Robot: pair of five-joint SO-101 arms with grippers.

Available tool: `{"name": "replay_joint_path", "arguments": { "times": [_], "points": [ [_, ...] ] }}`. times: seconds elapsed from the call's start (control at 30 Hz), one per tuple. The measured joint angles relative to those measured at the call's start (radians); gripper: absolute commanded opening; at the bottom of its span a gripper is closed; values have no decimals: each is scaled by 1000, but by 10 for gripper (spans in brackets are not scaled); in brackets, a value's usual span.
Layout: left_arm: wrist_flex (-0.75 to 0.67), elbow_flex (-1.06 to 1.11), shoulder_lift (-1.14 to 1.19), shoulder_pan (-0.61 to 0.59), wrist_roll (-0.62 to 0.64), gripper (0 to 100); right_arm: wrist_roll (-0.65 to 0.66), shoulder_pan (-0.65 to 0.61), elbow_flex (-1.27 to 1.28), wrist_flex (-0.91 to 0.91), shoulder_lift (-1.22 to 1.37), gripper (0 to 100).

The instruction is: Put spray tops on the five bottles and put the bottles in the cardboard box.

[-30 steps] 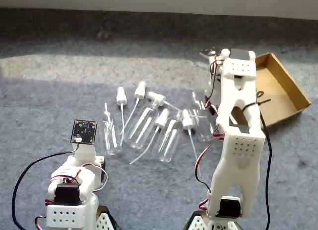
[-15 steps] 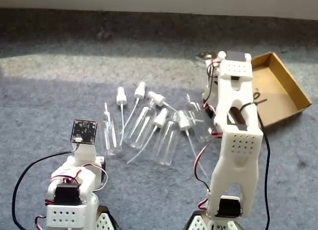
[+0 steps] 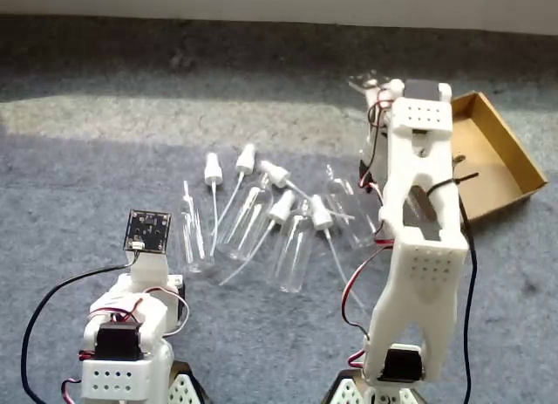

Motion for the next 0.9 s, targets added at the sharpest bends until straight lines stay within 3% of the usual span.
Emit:
{"name": "replay_joint_path", "arguments": {
  "times": [0.6,0.9],
  "points": [
    [0,0,0,0,0,5,0,-2,0,46,-647,77],
    [0,0,0,0,0,5,-239,-3,46,46,-898,77]
  ]
}}
